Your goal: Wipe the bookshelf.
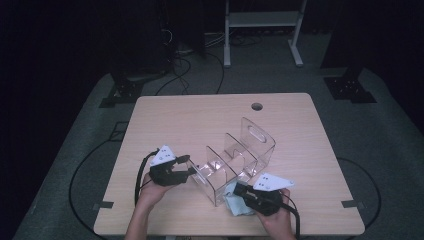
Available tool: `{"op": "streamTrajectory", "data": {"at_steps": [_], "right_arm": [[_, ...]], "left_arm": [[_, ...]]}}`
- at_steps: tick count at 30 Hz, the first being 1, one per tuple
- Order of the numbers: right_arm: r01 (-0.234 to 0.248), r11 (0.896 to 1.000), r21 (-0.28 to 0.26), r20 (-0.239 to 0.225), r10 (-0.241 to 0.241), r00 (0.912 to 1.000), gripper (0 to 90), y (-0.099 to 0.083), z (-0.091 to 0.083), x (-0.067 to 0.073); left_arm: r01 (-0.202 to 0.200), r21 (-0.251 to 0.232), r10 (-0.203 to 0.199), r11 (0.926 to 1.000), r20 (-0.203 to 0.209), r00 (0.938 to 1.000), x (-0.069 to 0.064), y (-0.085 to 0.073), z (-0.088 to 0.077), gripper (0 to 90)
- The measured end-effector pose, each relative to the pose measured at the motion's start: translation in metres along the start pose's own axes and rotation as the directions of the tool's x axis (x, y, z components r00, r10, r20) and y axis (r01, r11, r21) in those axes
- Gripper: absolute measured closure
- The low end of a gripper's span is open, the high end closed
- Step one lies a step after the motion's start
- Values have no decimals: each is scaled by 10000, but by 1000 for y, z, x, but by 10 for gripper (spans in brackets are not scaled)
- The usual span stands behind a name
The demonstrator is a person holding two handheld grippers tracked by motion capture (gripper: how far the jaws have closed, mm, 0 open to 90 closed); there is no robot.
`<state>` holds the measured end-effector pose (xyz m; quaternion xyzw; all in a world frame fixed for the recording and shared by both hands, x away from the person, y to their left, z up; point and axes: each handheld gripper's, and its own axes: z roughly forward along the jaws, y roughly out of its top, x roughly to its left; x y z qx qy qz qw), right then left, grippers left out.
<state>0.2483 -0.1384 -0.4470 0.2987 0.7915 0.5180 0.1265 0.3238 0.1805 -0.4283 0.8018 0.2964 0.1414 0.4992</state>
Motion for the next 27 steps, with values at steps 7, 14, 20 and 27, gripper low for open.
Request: {"op": "streamTrajectory", "data": {"at_steps": [7, 14, 20, 27], "right_arm": [[-326, 9992, -222, 450, 335, 9984, 824, 0, -9, -18], [-207, 9998, -76, 132, 208, 9997, 825, 0, -3, -7], [-464, 9985, -274, 562, 479, 9973, 824, 1, -11, -22], [-313, 9994, -142, 138, 315, 9994, 824, 1, -5, -9]], "left_arm": [[-1, 3, 1, 10000, 2, 10000, 0, 0, 0, 446], [2, 2, -2, 10000, -2, 10000, 0, 0, 0, 447], [-7, 3, 7, 10000, 7, 10000, 0, 0, 0, 446], [-1, 1, 1, 10000, -3, 10000, 0, 0, 0, 446]]}}
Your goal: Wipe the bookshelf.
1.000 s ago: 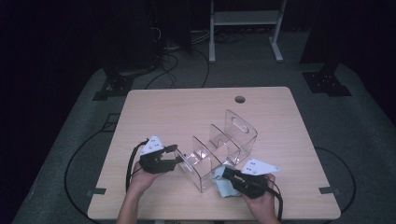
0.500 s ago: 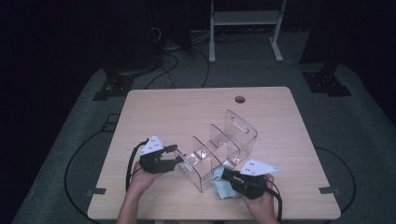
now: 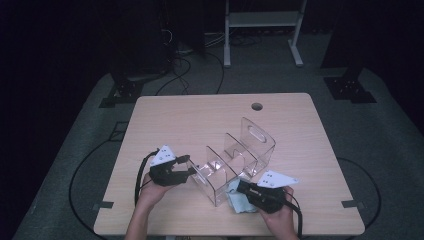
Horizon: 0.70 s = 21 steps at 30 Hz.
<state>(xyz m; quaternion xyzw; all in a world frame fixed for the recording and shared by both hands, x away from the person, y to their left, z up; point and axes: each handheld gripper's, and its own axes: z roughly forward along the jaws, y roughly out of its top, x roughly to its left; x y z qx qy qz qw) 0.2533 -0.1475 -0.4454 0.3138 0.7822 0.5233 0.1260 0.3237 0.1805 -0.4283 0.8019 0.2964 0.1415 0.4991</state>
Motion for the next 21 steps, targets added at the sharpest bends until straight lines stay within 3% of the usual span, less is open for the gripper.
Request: {"op": "streamTrajectory", "data": {"at_steps": [7, 14, 21], "right_arm": [[-272, 9993, -269, 366, 282, 9989, 824, 2, -9, -14], [-45, 10000, -82, -158, 44, 9999, 824, 2, -1, 3], [-92, 9997, -220, 96, 94, 9999, 824, 4, -6, -8]], "left_arm": [[-6, 5, 6, 10000, 28, 10000, 0, 0, 1, 446], [62, -3, -62, 10000, 14, 10000, -1, 0, 0, 446], [-3, 7, 3, 10000, 33, 10000, -1, 0, 1, 446]]}}
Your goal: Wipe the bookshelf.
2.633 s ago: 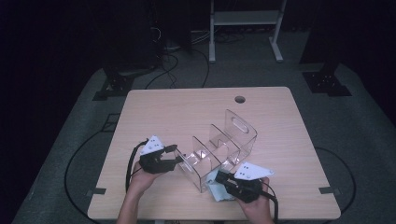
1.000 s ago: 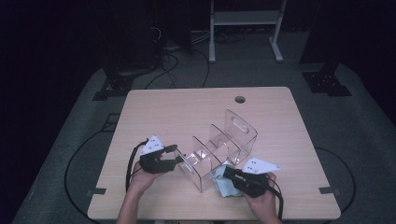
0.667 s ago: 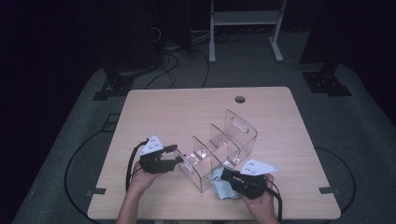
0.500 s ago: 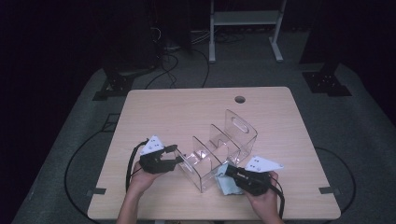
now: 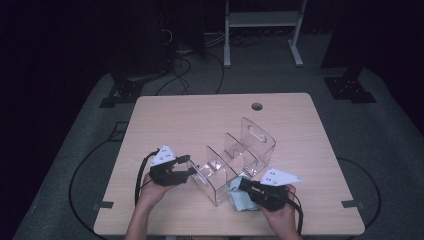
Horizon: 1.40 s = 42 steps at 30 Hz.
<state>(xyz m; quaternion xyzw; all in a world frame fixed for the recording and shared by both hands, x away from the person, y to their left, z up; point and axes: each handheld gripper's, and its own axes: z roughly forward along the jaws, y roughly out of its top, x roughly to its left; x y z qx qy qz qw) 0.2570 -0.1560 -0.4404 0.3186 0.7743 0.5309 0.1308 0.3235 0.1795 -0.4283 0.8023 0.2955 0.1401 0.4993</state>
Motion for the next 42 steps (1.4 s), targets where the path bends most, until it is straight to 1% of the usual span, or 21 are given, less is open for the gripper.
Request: {"op": "streamTrajectory", "data": {"at_steps": [1, 4, 7, 10, 12, 14, 15, 17, 19, 22, 23, 25, 28, 29, 30, 31, 33, 34, 37, 39, 42], "right_arm": [[-141, 9999, -47, 94, 141, 9999, 824, 0, -1, -4], [-176, 9998, -59, 124, 177, 9998, 824, -1, -1, -3], [-81, 10000, 43, -217, 82, 9997, 824, -1, 4, 9], [70, 9999, 101, -327, -67, 9994, 824, 0, 5, 11], [38, 10000, 74, -358, -35, 9994, 824, 0, 4, 8], [-30, 10000, 8, -141, 30, 9999, 824, 0, 0, 3], [-191, 9997, -120, 80, 192, 9998, 824, 1, -4, -4], [-342, 9992, -204, 189, 346, 9992, 824, 1, -6, -8], [-339, 9992, -197, 161, 342, 9993, 825, 1, -5, -5], [-212, 9997, -117, -68, 211, 9998, 825, 1, -1, 2], [-60, 10000, -21, -266, 60, 9996, 824, 1, 2, 8], [-21, 10000, -1, -284, 21, 9996, 824, 1, 2, 8], [-108, 9999, -83, -137, 107, 9998, 824, 2, -2, 1], [-180, 9997, -189, 120, 182, 9998, 824, 2, -5, -6], [-180, 9997, -189, 120, 182, 9998, 824, 2, -5, -6], [-228, 9994, -242, 312, 235, 9992, 824, 3, -8, -10], [-258, 9993, -254, 348, 267, 9990, 824, 3, -8, -10], [-258, 9993, -254, 348, 267, 9990, 824, 3, -8, -10], [-98, 9998, -179, 65, 99, 9999, 825, 3, -3, 0], [-32, 9999, -150, 19, 32, 10000, 824, 4, -3, 1], [-162, 9996, -226, 23, 163, 9999, 824, 5, -6, -2]], "left_arm": [[8, -5, -8, 10000, 1, 10000, 0, 0, 0, 446], [-1, -9, 1, 10000, -1, 10000, 0, 0, 0, 446], [43, -5, -43, 10000, 5, 10000, 0, 0, 0, 446], [49, -1, -49, 10000, 2, 10000, 0, 0, 0, 446], [3, -7, -3, 10000, -8, 10000, 0, 0, 0, 446], [-8, -5, 8, 10000, 1, 10000, 0, 0, 0, 446], [-30, 1, 30, 10000, 2, 10000, 0, 0, 0, 446], [0, -5, 0, 10000, 13, 10000, -1, 0, 1, 446], [-12, 14, 12, 10000, 20, 10000, 0, 0, 0, 446], [32, 1, -32, 10000, 25, 10000, -1, 0, 1, 446], [25, 7, -25, 10000, 22, 10000, -1, 0, 0, 446], [32, 9, -32, 10000, 17, 10000, -1, 0, 0, 447], [-19, -1, 19, 10000, 2, 10000, -1, 0, 0, 446], [-17, -2, 17, 10000, 5, 10000, -1, 0, 0, 446], [-17, -2, 17, 10000, 5, 10000, -1, 0, 0, 446], [-10, 0, 10, 10000, 20, 10000, -1, 0, 1, 446], [-20, 15, 20, 10000, 28, 10000, -1, 1, 1, 446], [-20, 15, 20, 10000, 28, 10000, -1, 1, 1, 447], [-9, 7, 9, 10000, 20, 10000, 0, 0, 1, 447], [-1, -19, 1, 10000, 11, 10000, -1, 0, 1, 446], [5, -15, -5, 10000, 15, 10000, -1, 0, 1, 446]]}}
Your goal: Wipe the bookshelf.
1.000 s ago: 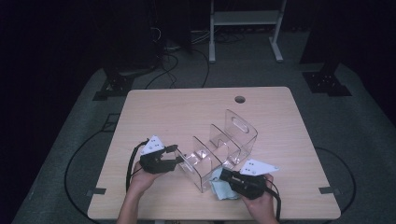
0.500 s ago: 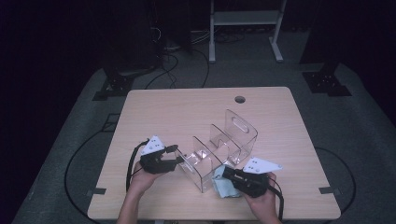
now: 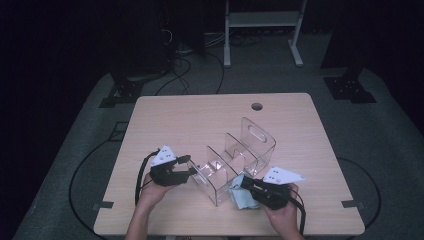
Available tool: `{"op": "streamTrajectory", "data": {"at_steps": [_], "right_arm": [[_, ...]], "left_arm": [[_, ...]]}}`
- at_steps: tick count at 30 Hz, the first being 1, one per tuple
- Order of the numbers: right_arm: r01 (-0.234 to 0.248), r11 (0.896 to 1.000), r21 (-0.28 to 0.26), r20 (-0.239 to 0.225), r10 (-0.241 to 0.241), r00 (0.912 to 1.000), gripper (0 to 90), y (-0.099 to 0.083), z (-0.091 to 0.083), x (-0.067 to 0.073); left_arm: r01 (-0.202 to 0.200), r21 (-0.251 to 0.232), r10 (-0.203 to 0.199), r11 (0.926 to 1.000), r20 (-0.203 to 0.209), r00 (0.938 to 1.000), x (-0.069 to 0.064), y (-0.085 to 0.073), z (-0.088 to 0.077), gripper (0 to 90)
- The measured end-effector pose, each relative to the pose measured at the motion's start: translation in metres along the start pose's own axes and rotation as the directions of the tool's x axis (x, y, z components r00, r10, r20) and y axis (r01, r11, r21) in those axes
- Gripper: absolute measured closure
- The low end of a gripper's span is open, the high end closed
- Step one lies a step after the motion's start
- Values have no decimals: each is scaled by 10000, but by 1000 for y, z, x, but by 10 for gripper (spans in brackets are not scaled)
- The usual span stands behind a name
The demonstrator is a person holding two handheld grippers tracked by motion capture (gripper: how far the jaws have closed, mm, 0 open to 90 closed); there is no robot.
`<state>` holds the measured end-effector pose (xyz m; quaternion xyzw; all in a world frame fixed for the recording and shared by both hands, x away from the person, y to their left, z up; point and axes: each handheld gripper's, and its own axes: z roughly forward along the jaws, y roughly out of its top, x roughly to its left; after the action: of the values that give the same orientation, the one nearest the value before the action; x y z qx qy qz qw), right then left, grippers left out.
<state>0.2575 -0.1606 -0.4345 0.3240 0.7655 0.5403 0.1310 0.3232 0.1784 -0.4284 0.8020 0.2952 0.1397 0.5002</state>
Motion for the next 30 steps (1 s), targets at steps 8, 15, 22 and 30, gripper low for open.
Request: {"op": "streamTrajectory", "data": {"at_steps": [8, 15, 22, 30], "right_arm": [[192, 9998, 91, -481, -188, 9987, 824, 1, 6, 16], [75, 10000, -15, -174, -75, 9998, 824, 1, 2, 7], [308, 9993, 232, -784, -289, 9965, 824, -1, 11, 25], [76, 10000, 18, -290, -75, 9996, 824, 0, 3, 9]], "left_arm": [[29, 12, -29, 10000, 4, 10000, 0, 0, 0, 446], [-8, 13, 8, 10000, 5, 10000, 0, 0, 0, 446], [14, 14, -14, 10000, 2, 10000, 0, 0, 0, 446], [19, 14, -19, 10000, -2, 10000, 0, 0, 0, 446]]}}
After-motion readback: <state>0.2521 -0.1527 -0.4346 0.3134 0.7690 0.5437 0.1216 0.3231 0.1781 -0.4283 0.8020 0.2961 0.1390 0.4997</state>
